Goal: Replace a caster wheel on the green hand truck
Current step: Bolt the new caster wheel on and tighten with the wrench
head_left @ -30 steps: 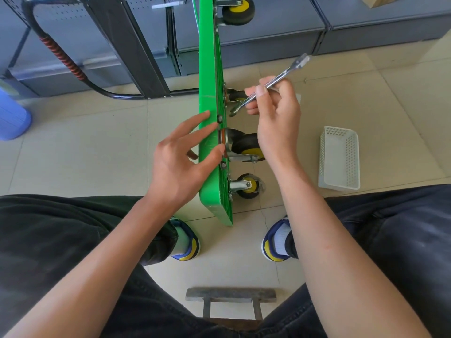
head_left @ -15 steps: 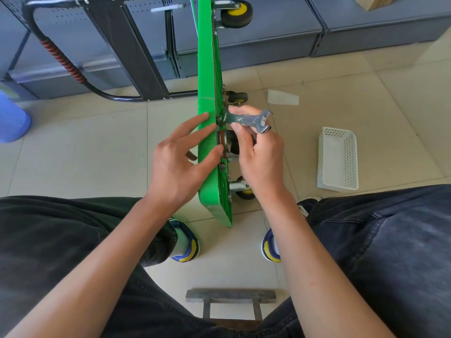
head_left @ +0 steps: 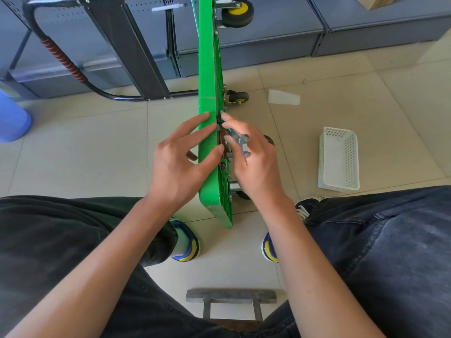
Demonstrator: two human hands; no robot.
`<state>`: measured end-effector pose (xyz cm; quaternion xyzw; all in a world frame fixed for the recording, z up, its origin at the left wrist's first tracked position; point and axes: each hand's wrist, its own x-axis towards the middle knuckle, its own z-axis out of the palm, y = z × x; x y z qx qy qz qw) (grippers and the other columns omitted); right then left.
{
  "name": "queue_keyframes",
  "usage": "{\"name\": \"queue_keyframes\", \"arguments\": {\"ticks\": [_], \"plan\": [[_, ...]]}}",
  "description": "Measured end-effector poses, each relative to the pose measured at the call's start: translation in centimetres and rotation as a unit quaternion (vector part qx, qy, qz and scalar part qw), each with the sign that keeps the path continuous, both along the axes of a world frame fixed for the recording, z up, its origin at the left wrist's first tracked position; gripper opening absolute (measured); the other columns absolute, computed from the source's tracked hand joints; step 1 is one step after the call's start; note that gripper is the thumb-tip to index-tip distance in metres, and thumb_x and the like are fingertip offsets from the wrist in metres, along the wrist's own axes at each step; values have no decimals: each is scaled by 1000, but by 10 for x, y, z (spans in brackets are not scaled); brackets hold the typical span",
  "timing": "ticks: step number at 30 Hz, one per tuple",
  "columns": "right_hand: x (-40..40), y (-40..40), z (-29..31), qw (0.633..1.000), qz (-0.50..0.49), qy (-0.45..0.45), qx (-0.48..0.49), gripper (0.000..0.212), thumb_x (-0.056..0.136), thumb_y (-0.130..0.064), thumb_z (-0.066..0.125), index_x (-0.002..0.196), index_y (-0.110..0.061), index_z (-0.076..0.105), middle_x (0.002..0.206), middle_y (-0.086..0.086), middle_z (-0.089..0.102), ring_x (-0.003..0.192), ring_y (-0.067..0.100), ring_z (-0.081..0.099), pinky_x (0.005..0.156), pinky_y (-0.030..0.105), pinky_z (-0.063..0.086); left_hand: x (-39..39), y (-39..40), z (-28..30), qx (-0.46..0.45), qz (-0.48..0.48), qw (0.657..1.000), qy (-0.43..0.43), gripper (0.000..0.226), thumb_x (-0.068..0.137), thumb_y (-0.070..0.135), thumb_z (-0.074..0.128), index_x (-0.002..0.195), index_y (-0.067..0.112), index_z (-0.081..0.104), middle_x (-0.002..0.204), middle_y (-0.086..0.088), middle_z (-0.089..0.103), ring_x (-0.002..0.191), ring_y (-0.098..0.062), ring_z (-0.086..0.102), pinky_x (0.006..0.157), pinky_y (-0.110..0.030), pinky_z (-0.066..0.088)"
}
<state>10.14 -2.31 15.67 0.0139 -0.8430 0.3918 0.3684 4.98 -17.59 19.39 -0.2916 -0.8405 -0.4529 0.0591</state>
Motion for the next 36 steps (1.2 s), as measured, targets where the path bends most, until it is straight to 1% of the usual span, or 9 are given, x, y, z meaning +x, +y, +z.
{"name": "queue_keyframes", "arguments": {"ticks": [5,8,11,14,18,21,25,30,36], "plan": [[-6,1,5,999,-14,-18,-49,29,100,-7,56,126,2,65,121,12,73,109,24,71,95,31,56,1,0,-1,3,1,1000,-4,41,90,32,68,128,18,70,142,5,59,123,-1,58,74,-21,57],[-11,6,9,997,-24,-39,-64,27,103,-12,54,125,-2,65,110,8,75,90,19,71,80,27,56,1,1,0,5,1,1000,-7,41,90,32,68,128,18,70,141,5,59,122,-1,59,74,-19,56],[-21,10,15,997,-13,-42,-70,21,104,-11,53,120,-3,65,98,8,75,78,18,71,68,32,57,0,1,1,-1,4,1000,-8,41,90,33,68,128,18,70,141,6,60,122,-1,59,74,-21,57],[-30,11,17,996,-16,-47,-78,19,103,-10,55,116,-2,66,91,6,74,70,9,63,65,16,48,0,0,1,0,6,1000,-7,41,89,34,68,128,19,70,141,7,60,121,-1,59,74,-23,57],[-36,9,18,995,-13,-43,-93,18,103,-9,55,114,0,66,98,4,76,83,15,69,72,5,44,0,0,1,-4,8,1000,-8,42,89,36,67,128,19,70,141,7,60,120,1,59,75,-21,57],[-43,11,20,994,-15,-39,-102,17,104,-11,54,111,-1,65,98,2,75,80,14,70,70,12,49,0,1,0,-3,6,1000,-7,41,89,35,68,128,19,70,141,6,60,121,1,59,75,-20,56],[-53,14,22,989,-40,-63,-127,16,105,-17,53,110,-6,65,85,4,74,67,16,67,64,34,53,1,1,1,-2,8,1000,-11,40,90,32,69,128,20,70,141,7,59,122,3,57,76,-22,57],[-64,22,20,970,-59,-84,-219,16,105,-16,52,107,-7,65,88,-8,73,65,2,64,67,20,51,0,0,2,-7,10,1000,-14,40,91,33,69,128,22,69,142,9,58,122,1,58,76,-26,58],[-75,28,23,961,-39,-110,-249,19,106,-20,51,97,-10,64,83,-6,73,63,5,63,67,28,55,1,0,2,-11,6,1000,-16,40,91,33,68,130,21,68,143,8,58,125,-1,57,76,-26,59]]}}
